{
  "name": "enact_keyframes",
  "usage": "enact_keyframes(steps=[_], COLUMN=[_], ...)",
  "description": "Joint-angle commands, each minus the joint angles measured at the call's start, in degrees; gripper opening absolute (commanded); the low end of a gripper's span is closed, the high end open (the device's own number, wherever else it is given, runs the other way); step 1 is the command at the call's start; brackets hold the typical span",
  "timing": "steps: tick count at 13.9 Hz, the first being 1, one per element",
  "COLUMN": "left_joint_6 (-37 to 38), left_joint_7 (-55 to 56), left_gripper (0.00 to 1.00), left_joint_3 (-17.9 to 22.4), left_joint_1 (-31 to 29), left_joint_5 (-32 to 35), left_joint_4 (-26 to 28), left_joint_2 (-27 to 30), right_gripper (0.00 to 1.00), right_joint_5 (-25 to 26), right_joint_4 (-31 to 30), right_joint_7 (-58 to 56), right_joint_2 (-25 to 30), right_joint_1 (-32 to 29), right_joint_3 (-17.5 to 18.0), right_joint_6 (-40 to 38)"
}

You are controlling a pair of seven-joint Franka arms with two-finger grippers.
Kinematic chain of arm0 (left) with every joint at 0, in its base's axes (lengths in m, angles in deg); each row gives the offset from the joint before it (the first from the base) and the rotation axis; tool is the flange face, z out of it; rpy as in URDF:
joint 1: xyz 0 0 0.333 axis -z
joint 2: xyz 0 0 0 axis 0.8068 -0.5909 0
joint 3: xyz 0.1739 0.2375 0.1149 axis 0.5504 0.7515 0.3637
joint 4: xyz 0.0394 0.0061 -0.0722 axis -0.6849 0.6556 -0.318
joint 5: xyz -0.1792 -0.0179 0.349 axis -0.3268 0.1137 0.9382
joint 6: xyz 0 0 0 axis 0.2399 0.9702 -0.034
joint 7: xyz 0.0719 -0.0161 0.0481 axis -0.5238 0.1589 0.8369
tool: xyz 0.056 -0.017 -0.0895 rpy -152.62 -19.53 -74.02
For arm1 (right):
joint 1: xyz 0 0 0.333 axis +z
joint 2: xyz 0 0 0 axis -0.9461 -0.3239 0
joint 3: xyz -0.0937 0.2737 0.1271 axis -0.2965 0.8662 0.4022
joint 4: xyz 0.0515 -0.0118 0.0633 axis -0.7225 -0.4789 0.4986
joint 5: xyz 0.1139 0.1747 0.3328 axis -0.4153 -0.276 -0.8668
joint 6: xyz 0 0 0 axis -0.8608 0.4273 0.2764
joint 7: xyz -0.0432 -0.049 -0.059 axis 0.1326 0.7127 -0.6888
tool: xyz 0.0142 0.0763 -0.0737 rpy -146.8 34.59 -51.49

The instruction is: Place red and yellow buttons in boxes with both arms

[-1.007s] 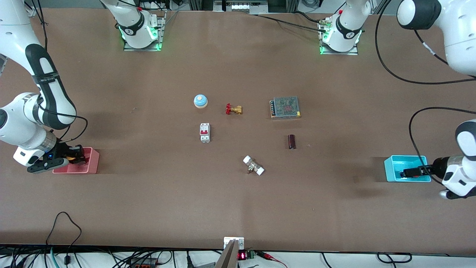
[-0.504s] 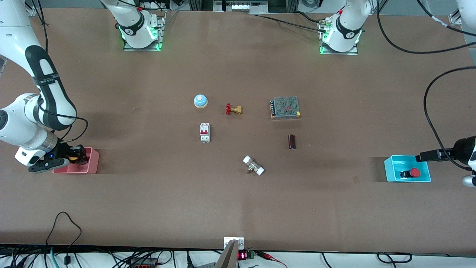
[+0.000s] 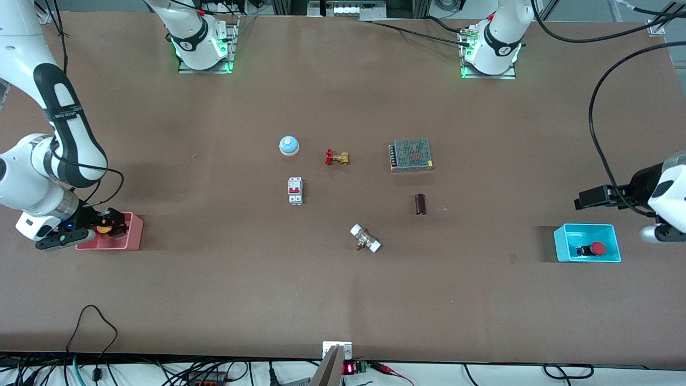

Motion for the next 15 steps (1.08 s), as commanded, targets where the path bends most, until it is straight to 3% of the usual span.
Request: enact_keyframes(steps=[1, 5, 8, 10, 12, 13, 15], left_joint_6=[-0.76, -7.69, -7.53, -7.27, -6.39, -5.43, -3.85], left_joint_7=[0.39, 0.39, 0.56, 0.74, 1.27, 1.70, 5.11], left_gripper=[1.00, 1.00, 1.00, 1.00, 1.00, 1.00, 1.00], left_joint_3=[0.22, 0.22, 0.13, -0.04, -0.04, 0.22, 0.48], left_joint_1=[-0.44, -0.53, -0.35, -0.18, -0.26, -0.61, -0.88], left_joint_5=[0.74, 0.65, 0.74, 0.74, 0.74, 0.74, 0.65], left_joint_4=[8.46, 19.62, 19.29, 19.29, 19.29, 19.29, 19.29], left_joint_2=[6.71, 13.65, 14.46, 14.63, 14.98, 15.77, 16.39], right_gripper=[1.00, 1.00, 1.00, 1.00, 1.00, 1.00, 1.00], right_joint_5=[-2.10, -1.06, 0.97, 0.36, 0.53, 0.36, 0.36], right_joint_4=[-0.47, -0.38, 1.98, 1.99, 1.99, 2.08, 2.08], right_joint_7=[0.09, 9.73, 19.15, 19.60, 19.78, 20.22, 22.15], right_joint_2=[9.14, 23.29, 29.64, 32.89, 37.28, 37.73, 37.65], right_joint_1=[0.94, 6.64, 10.35, 11.93, 15.78, 18.50, 19.41], right_joint_3=[0.86, 0.69, 0.51, -0.02, -2.72, -5.09, -6.52], right_joint_6=[-10.12, -24.71, -34.21, -35.98, -42.81, -45.28, -46.10])
